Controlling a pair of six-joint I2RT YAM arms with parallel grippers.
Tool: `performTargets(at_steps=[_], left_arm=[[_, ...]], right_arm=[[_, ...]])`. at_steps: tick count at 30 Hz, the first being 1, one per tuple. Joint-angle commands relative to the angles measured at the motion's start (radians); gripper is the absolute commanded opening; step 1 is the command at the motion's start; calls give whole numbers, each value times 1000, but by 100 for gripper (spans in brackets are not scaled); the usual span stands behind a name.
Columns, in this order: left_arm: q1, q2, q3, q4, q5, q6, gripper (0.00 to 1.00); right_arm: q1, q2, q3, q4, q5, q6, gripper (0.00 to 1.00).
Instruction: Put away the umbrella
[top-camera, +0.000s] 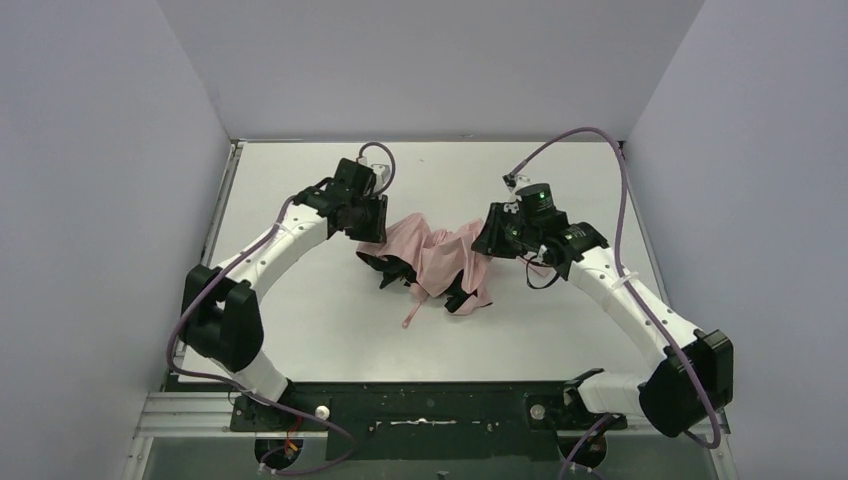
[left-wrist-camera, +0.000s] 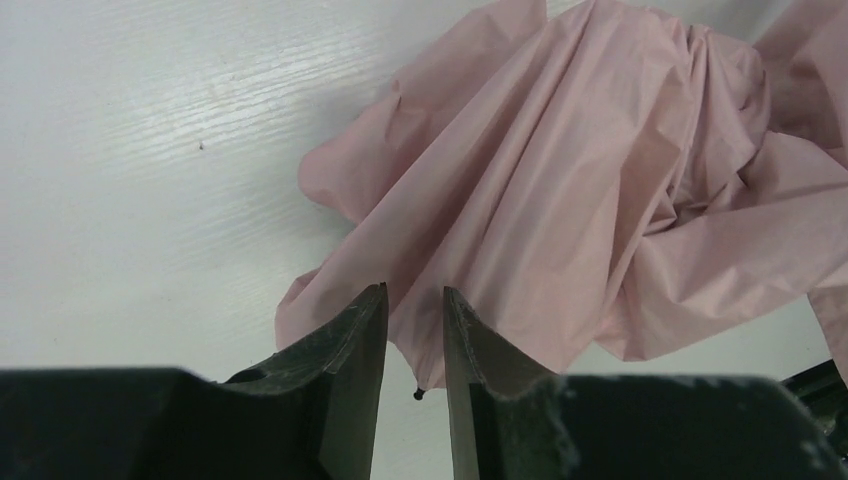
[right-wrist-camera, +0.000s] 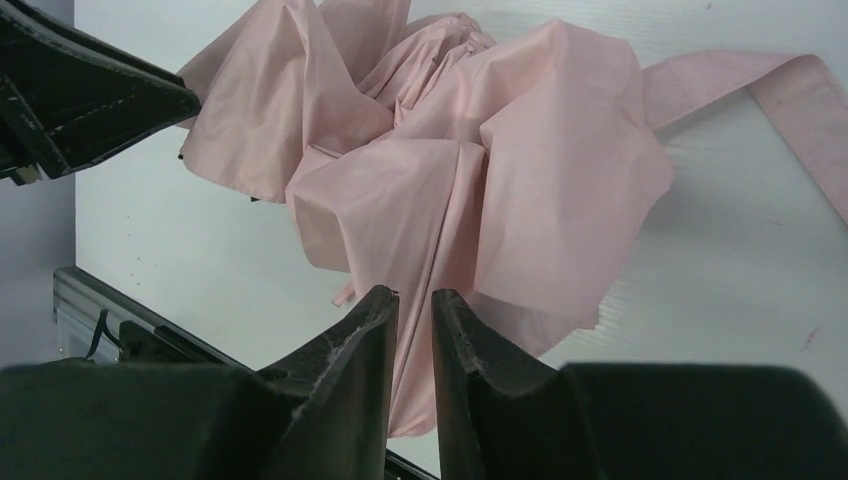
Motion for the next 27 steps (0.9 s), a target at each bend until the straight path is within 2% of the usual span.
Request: performTargets(at_steps=[1, 5, 11, 15, 22, 27], left_arm=[[3, 73, 45, 93, 48, -3, 24], [-7, 146, 56, 142, 94, -22, 24], [-47, 260, 86, 202, 150, -52, 16], [-84, 330, 116, 224, 158, -55, 14], [-122, 430, 139, 248, 187, -60, 12], [-122, 414, 120, 217, 173, -55, 12]], right_arm=[[24, 38, -17, 102, -16, 19, 21], [39, 97, -41, 145, -4, 29, 18], [58, 191, -77, 220, 62, 40, 12], [60, 264, -102, 301, 85, 53, 9], [76, 403, -101, 415, 73, 55, 8], [78, 411, -88, 396, 87, 28, 10]])
